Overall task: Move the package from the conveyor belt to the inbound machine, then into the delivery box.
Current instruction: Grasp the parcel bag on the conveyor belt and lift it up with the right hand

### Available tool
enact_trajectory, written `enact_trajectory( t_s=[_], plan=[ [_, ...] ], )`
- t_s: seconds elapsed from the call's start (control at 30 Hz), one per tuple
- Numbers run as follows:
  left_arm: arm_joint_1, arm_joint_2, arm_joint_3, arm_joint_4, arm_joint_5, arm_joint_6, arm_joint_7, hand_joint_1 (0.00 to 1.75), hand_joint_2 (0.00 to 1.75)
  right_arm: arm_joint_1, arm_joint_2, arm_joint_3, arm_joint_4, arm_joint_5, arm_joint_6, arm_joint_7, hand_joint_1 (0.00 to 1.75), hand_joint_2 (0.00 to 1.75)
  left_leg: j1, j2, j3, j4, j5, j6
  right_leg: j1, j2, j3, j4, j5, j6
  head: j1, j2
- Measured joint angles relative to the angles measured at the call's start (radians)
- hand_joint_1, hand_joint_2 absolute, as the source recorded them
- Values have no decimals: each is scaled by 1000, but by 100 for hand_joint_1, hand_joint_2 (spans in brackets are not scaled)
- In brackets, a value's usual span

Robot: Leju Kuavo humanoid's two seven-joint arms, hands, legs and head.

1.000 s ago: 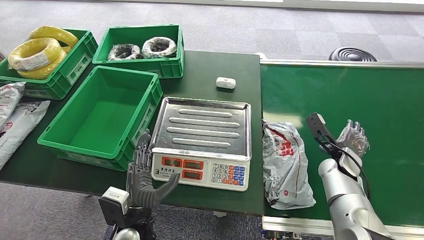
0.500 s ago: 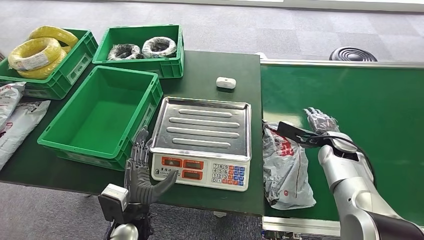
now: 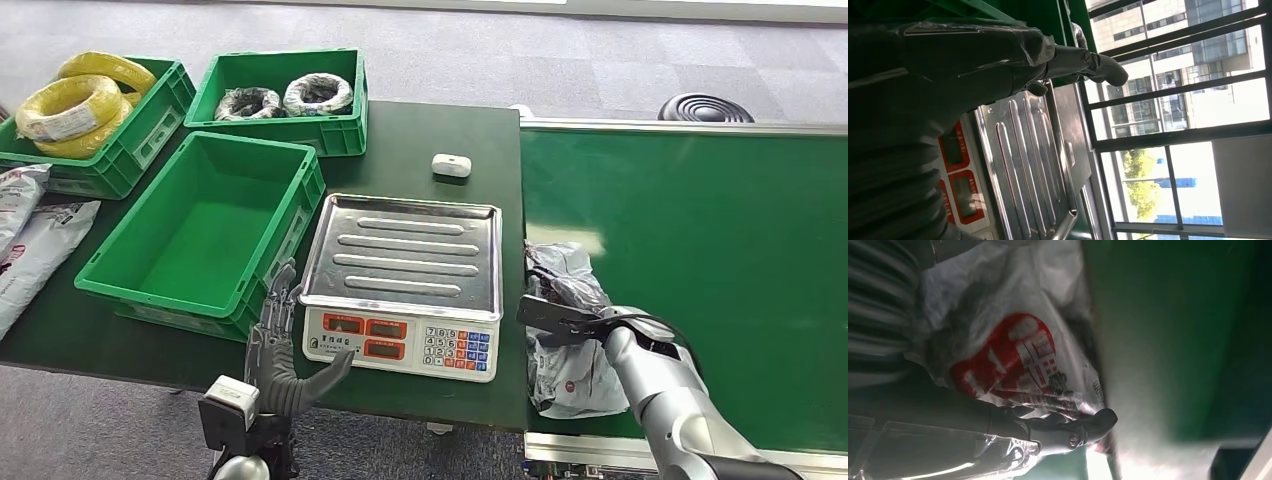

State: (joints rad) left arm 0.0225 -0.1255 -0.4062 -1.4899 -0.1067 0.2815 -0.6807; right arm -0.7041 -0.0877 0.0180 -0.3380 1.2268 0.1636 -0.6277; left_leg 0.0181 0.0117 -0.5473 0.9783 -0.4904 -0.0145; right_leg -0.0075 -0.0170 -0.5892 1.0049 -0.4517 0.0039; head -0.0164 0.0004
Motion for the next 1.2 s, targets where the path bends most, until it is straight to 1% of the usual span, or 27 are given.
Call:
enact_trajectory(
  t_s=[0.2,0.33,0.5,0.63,0.8,1.0,1.2],
  plan=[
    [-5,1,-1,-1,-8,5,12,0,175,35,29,68,1,-25,-5,8,0,175,0,8,2,0,-1,-1,0,7,0,0,0,0,0,0],
    [1,6,0,-7,-8,20,14,0,175,37,42,104,1,-34,-13,35,175,175,1,18,6,-1,-5,-2,1,18,1,0,1,-1,0,0],
    [19,10,0,-31,-8,25,14,0,175,30,49,138,1,-40,-22,67,175,175,3,24,10,-1,-6,-3,2,25,2,0,1,-1,0,0],
    [26,11,0,-42,-8,26,14,0,175,24,49,152,1,-43,-29,72,175,175,3,25,11,-1,-6,-3,3,25,4,0,1,-2,0,0],
    [26,10,2,-50,-17,27,22,0,175,29,52,176,1,-79,-61,80,175,175,3,25,12,-1,-6,-3,3,25,4,0,1,-2,0,0],
    [27,9,3,-52,-19,25,25,0,175,33,55,194,1,-95,-70,81,175,175,3,25,12,-1,-6,-3,3,25,4,0,1,-2,0,0],
    [29,8,8,-52,-21,24,23,0,175,42,55,227,-4,-179,-134,83,175,175,3,24,12,-1,-6,-3,3,24,4,0,1,-2,0,0]
  ],
)
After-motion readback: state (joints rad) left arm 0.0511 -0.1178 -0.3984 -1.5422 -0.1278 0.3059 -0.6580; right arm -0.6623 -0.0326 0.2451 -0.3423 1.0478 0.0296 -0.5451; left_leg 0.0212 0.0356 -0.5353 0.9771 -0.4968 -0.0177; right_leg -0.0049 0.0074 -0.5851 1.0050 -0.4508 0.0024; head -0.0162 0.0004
